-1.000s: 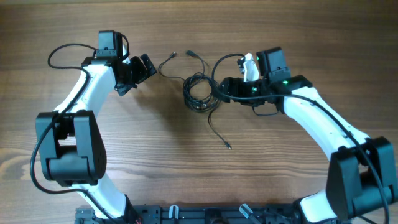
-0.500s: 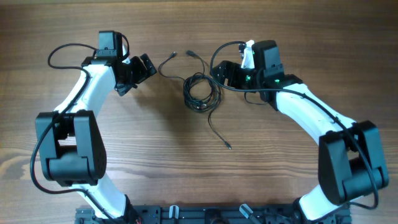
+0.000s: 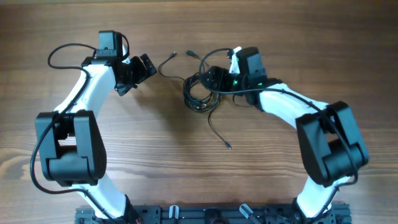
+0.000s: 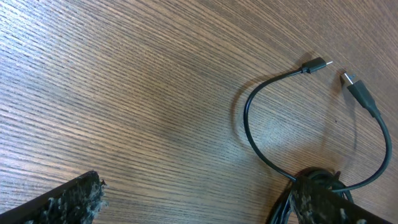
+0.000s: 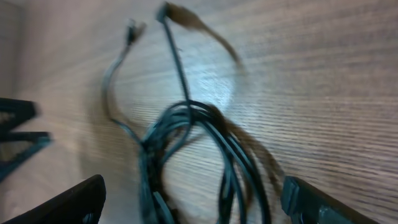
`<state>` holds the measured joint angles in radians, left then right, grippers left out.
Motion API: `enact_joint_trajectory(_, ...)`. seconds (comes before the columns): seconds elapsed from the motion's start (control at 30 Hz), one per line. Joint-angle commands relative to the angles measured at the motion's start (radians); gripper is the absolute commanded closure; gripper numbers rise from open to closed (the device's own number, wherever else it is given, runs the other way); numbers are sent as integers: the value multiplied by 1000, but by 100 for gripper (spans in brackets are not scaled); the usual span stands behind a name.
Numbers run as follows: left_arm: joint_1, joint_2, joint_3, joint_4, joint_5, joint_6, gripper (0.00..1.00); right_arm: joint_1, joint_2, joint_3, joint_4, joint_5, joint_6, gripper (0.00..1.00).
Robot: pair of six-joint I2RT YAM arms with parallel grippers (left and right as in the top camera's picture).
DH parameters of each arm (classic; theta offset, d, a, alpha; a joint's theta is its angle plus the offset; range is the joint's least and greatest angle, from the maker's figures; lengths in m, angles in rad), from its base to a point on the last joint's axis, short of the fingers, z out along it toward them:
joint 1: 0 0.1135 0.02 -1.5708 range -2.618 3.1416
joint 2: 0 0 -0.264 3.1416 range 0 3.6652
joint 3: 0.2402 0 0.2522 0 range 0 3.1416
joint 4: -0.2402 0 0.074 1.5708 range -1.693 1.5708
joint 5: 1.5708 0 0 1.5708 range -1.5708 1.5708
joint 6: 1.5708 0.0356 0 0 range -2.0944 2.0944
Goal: Untangle cables
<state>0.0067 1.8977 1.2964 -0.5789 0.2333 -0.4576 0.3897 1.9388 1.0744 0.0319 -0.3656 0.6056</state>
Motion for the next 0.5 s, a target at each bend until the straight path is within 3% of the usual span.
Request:
enact_joint_trajectory(0.0, -3, -17, 13, 2, -6, -6, 0, 23, 61, 14, 12, 110, 7, 9)
enact_joint_trajectory(0.1, -3, -17, 13, 2, -6, -6, 0, 28, 91, 14, 12, 120, 7, 17)
enact_joint_trajectory(0.13, -3, -17, 13, 2, -6, -6, 0, 28, 100, 14, 12, 129, 7, 32)
enact_joint_trajectory(0.3, -3, -17, 13, 3, -6, -6, 0, 28, 100, 14, 4, 162, 6, 59)
enact_joint_trajectory(0.4, -3, -17, 13, 3, -6, -6, 0, 28, 100, 14, -13, 187, 5, 84)
enact_joint_trajectory(0.47, -3, -17, 13, 3, -6, -6, 0, 24, 100, 14, -22, 186, 3, 94)
